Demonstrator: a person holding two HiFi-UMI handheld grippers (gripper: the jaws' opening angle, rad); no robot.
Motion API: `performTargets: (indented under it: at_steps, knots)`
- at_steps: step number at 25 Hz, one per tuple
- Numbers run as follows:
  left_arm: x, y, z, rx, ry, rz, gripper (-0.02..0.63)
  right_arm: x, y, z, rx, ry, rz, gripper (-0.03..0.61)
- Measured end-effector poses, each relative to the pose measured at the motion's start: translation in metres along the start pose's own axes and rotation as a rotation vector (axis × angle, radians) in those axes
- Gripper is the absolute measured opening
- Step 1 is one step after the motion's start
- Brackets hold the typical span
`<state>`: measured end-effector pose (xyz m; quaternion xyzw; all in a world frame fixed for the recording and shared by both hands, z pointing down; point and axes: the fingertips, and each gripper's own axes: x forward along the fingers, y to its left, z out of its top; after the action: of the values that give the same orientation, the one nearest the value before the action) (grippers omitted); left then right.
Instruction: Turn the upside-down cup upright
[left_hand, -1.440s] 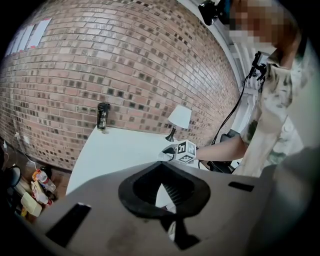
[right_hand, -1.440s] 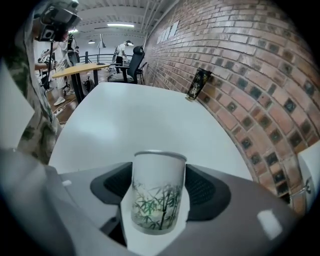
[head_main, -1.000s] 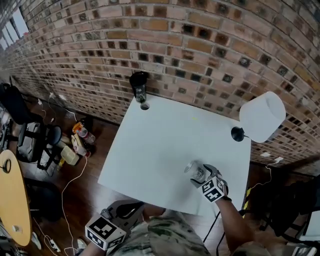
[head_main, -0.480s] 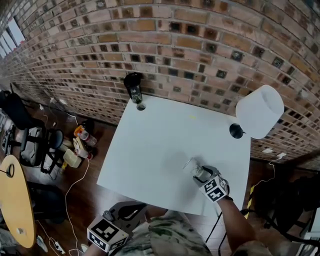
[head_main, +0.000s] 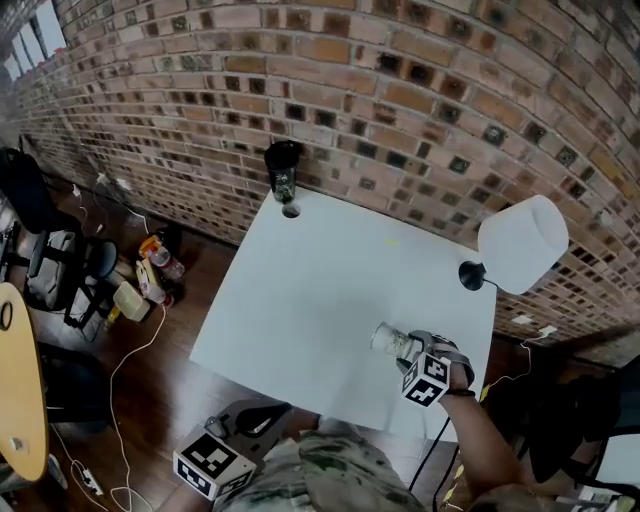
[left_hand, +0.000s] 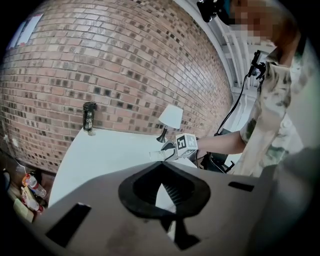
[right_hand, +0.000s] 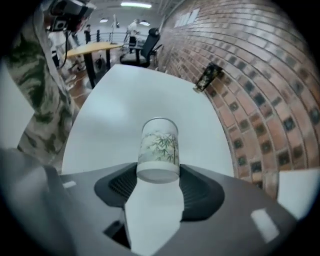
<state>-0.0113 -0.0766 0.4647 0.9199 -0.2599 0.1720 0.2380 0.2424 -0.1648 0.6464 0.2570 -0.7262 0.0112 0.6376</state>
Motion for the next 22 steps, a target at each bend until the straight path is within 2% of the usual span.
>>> performTargets:
  at_steps: [6,10,17,22]
  knots:
    - [-0.023,0.019,-0.006,-0.025,-0.04,-0.003,0.006,-0.002,-0.007,0.007,-0.375,0.281,0.009,0.259]
    - [-0.036,0.028,-0.013,-0.047,-0.064,-0.008,0.006,0.001,-0.006,0.013,-0.546,0.417,0.061,0.259]
    - [-0.061,0.047,-0.034,-0.096,-0.079,-0.009,0.006,0.008,0.011,0.038,-0.613,0.494,0.139,0.261]
    - [-0.078,0.057,-0.044,-0.109,-0.087,-0.033,0.006,0.014,0.026,0.064,-0.621,0.486,0.169,0.261]
